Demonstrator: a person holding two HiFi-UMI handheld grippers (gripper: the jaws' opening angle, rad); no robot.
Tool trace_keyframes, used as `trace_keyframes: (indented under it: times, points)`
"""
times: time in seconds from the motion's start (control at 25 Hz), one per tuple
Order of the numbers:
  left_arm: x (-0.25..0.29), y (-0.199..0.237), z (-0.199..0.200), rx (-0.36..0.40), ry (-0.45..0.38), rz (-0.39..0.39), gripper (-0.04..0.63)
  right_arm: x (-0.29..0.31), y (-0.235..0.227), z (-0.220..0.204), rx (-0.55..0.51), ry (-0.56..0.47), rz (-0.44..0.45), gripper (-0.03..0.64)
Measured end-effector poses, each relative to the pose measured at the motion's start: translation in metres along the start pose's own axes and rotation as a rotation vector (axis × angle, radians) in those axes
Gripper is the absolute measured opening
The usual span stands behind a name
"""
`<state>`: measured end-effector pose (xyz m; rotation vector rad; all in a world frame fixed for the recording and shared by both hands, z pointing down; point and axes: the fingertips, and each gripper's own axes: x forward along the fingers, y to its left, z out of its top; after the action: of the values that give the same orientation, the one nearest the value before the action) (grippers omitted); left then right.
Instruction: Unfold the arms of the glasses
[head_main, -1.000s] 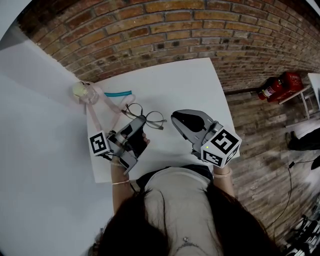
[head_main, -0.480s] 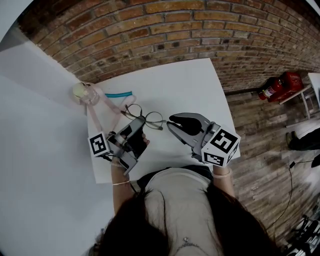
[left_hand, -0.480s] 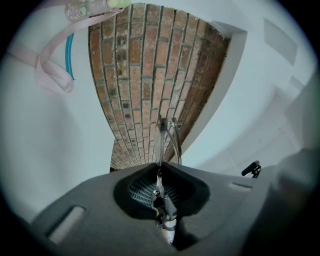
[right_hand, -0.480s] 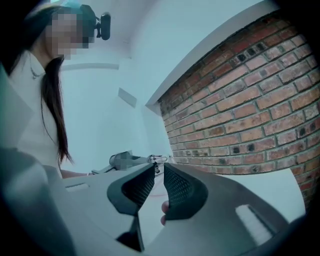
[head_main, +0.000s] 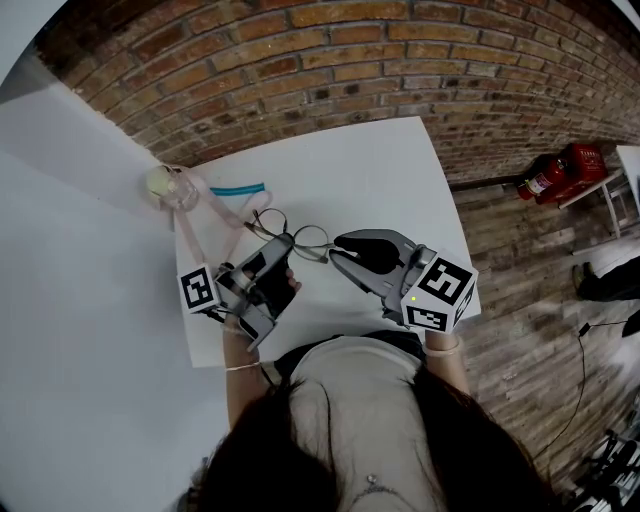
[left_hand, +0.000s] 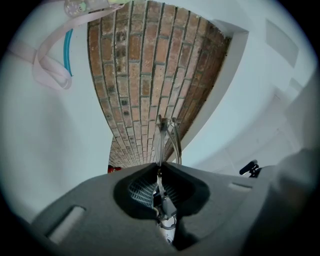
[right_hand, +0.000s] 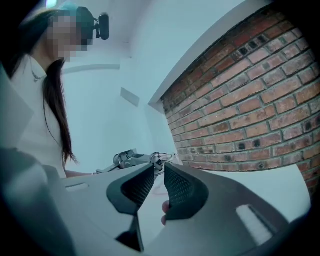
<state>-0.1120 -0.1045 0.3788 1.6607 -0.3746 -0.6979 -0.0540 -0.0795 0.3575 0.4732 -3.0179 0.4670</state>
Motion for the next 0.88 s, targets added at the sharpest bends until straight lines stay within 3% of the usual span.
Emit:
trace_keyframes:
  times: [0.88]
  points:
    - [0.0012, 0.0052, -0.0043, 0.0, 0.02, 0.018, 0.026, 0.0001, 0.0035, -0.0007, -0.019, 0.006, 0.016, 0.044]
